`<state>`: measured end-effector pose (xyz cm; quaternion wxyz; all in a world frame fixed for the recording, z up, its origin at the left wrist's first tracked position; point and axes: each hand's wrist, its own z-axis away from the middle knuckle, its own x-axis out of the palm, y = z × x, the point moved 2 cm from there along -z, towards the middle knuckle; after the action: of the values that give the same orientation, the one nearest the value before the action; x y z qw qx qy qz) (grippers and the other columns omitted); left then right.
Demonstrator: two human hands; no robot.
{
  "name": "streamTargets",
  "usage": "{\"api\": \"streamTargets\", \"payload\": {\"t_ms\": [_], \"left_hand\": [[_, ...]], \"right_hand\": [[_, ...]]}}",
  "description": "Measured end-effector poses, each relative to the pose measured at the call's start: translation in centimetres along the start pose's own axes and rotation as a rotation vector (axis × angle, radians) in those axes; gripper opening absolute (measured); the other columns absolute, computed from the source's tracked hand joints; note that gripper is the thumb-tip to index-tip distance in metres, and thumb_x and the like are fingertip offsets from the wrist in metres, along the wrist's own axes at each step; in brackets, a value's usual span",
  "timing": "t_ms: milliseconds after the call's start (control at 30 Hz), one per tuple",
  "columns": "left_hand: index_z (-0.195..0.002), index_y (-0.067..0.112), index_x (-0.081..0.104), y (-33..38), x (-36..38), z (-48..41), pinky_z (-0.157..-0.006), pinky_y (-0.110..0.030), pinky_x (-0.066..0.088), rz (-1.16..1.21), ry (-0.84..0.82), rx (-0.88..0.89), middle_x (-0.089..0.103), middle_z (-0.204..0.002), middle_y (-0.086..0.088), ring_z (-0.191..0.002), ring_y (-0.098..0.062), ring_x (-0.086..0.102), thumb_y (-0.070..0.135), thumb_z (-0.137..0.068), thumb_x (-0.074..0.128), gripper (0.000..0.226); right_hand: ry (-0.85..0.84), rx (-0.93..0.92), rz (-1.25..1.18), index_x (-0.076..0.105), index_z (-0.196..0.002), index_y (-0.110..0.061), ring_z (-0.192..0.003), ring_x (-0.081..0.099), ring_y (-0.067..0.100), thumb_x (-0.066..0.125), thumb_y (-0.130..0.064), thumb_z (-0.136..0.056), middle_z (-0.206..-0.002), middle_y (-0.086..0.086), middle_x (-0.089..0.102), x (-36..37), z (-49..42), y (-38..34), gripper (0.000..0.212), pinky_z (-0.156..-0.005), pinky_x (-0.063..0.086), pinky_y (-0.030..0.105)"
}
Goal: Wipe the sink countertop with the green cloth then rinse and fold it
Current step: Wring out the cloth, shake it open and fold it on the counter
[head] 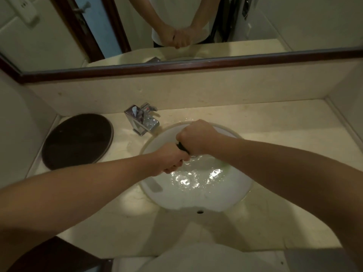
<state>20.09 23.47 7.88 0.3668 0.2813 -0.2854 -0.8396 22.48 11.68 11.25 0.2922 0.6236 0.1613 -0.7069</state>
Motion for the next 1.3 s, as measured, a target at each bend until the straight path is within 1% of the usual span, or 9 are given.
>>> {"api": "streamTargets", "payload": {"t_ms": [100, 233, 367, 533, 700, 800, 933, 1133, 1300], "left_hand": [[-0.082, 0.010, 0.062, -0.1, -0.5, -0.4, -0.041, -0.019, 0.034, -0.201, 0.087, 0.091, 0.061, -0.061, -0.003, -0.050, -0.015, 0.055, 0.013, -0.081, 0.067, 0.006], [-0.118, 0.022, 0.054, -1.8, -0.2, -0.7, -0.048, -0.020, 0.044, -0.032, 0.088, 0.144, 0.064, -0.092, -0.006, -0.077, -0.017, 0.063, 0.015, -0.088, 0.064, 0.032], [-0.129, 0.033, 0.048, -3.6, -0.6, -0.4, -0.068, -0.024, 0.051, 0.119, 0.105, 0.196, 0.063, -0.102, -0.001, -0.090, -0.015, 0.062, 0.019, -0.092, 0.062, 0.042], [-0.119, 0.035, 0.057, -3.3, -2.2, 0.0, -0.094, -0.028, 0.049, 0.275, 0.048, 0.375, 0.064, -0.118, 0.008, -0.110, -0.010, 0.062, 0.020, -0.078, 0.070, 0.046], [-0.105, 0.015, 0.065, -0.1, -3.6, 0.4, -0.079, -0.021, 0.055, 0.384, 0.190, 0.529, 0.070, -0.100, 0.002, -0.098, -0.014, 0.067, 0.009, -0.092, 0.063, 0.015], [-0.090, 0.013, 0.064, 0.4, -4.4, 0.5, -0.076, -0.032, 0.055, 0.478, 0.278, 0.526, 0.069, -0.089, -0.004, -0.091, -0.024, 0.066, 0.010, -0.093, 0.060, 0.006], [-0.086, 0.016, 0.065, 0.1, -6.4, 1.2, -0.071, -0.036, 0.055, 0.782, 0.278, 0.479, 0.070, -0.093, -0.007, -0.092, -0.028, 0.068, 0.011, -0.094, 0.057, 0.013], [-0.087, 0.014, 0.067, 0.9, -6.6, 2.3, -0.071, -0.028, 0.051, 0.642, 0.058, 0.569, 0.068, -0.085, -0.002, -0.084, -0.017, 0.065, 0.003, -0.097, 0.046, 0.026], [-0.084, 0.015, 0.067, 1.3, -6.9, 2.9, -0.083, -0.040, 0.054, 0.499, 0.060, 0.585, 0.069, -0.084, -0.008, -0.086, -0.024, 0.067, 0.025, -0.090, 0.058, 0.015]], "right_hand": [[0.011, 0.151, -0.187, 0.053, -0.101, -0.019, -0.073, 0.058, 0.023, 0.063, -0.025, -0.081, -0.085, -0.002, 0.057, 1.9, 0.0, 0.4, 0.023, -0.059, 0.037, 0.030], [-0.009, 0.236, -0.655, 0.048, -0.118, -0.018, -0.087, 0.056, 0.019, 0.077, -0.025, -0.074, -0.109, -0.007, 0.048, 3.5, 0.8, 1.5, 0.054, -0.069, 0.047, 0.032], [0.043, 0.329, -1.071, 0.061, -0.101, -0.014, -0.081, 0.067, 0.026, 0.072, -0.017, -0.081, -0.089, 0.004, 0.066, 3.3, 1.8, 3.0, 0.023, -0.072, 0.056, 0.035], [0.111, 0.411, -1.230, 0.066, -0.104, -0.014, -0.077, 0.063, 0.012, 0.065, -0.022, -0.090, -0.088, 0.001, 0.069, 2.3, 2.3, 2.6, 0.016, -0.066, 0.047, 0.009], [0.125, 0.383, -1.456, 0.061, -0.111, -0.011, -0.099, 0.068, 0.033, 0.067, -0.019, -0.087, -0.106, 0.020, 0.068, 1.0, 1.7, 1.6, 0.026, -0.089, 0.056, 0.051], [0.175, 0.462, -1.612, 0.056, -0.115, -0.005, -0.085, 0.068, 0.036, 0.060, -0.010, -0.093, -0.096, 0.025, 0.063, 0.3, 1.6, 1.5, 0.022, -0.080, 0.058, 0.053], [0.199, 0.523, -1.624, 0.058, -0.098, -0.011, -0.053, 0.045, 0.014, 0.054, -0.011, -0.097, -0.071, 0.007, 0.045, 0.1, 2.5, 1.8, 0.004, -0.052, 0.045, 0.029], [0.165, 0.516, -1.627, 0.056, -0.125, -0.017, -0.107, 0.064, 0.021, 0.045, -0.037, -0.101, -0.116, 0.006, 0.066, -1.3, 0.9, 0.1, 0.034, -0.093, 0.053, 0.039], [0.396, 0.487, -1.599, 0.064, -0.099, -0.005, -0.089, 0.066, 0.026, 0.050, -0.011, -0.099, -0.091, 0.014, 0.068, -3.4, 0.0, -1.1, 0.015, -0.090, 0.054, 0.043]]}}
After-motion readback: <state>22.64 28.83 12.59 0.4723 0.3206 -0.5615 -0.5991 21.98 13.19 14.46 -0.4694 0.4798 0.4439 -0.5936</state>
